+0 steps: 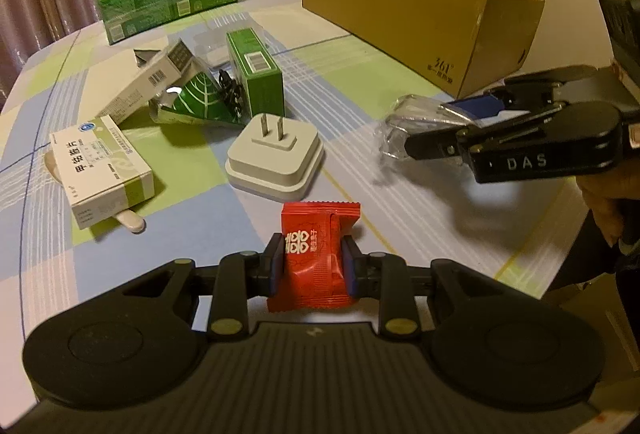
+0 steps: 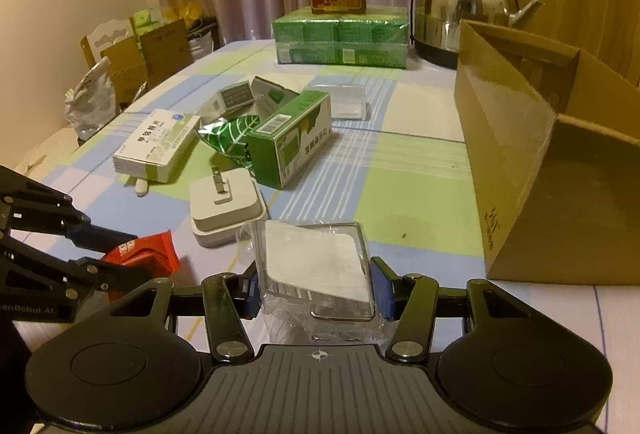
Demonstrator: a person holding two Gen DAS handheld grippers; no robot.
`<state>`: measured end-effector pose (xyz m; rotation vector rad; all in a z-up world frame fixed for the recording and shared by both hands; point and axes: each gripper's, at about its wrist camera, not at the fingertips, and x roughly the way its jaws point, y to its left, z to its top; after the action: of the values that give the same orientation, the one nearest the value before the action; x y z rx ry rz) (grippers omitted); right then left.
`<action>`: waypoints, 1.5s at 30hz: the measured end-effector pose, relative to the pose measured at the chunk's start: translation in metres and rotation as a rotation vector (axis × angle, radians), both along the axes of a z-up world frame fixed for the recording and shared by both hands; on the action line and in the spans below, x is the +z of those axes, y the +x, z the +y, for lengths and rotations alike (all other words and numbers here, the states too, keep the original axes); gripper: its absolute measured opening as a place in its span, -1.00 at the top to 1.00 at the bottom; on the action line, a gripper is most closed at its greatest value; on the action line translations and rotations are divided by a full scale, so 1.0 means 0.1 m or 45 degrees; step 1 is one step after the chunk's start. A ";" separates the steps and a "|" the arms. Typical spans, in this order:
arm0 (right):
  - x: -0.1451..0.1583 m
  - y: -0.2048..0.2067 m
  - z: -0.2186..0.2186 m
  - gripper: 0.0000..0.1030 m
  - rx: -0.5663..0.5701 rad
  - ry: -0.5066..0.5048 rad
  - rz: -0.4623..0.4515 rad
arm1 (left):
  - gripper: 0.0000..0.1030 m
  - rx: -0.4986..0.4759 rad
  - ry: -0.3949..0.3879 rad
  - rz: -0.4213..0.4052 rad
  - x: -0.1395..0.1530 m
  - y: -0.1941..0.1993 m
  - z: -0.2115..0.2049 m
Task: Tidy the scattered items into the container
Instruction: 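Carry the red packet and clear tray with both tools to the cardboard box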
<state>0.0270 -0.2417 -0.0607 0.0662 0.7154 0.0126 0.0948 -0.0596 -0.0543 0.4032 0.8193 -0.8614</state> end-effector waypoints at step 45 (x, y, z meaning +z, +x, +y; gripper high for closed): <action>0.94 0.04 -2.05 0.03 -0.350 -0.238 -0.206 | 0.53 -0.385 -0.138 -0.206 0.99 0.06 -2.89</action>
<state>0.0309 -0.4469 0.0330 -0.0156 0.5383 -0.3083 0.1005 -0.3482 0.0444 0.5023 0.5665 -1.1324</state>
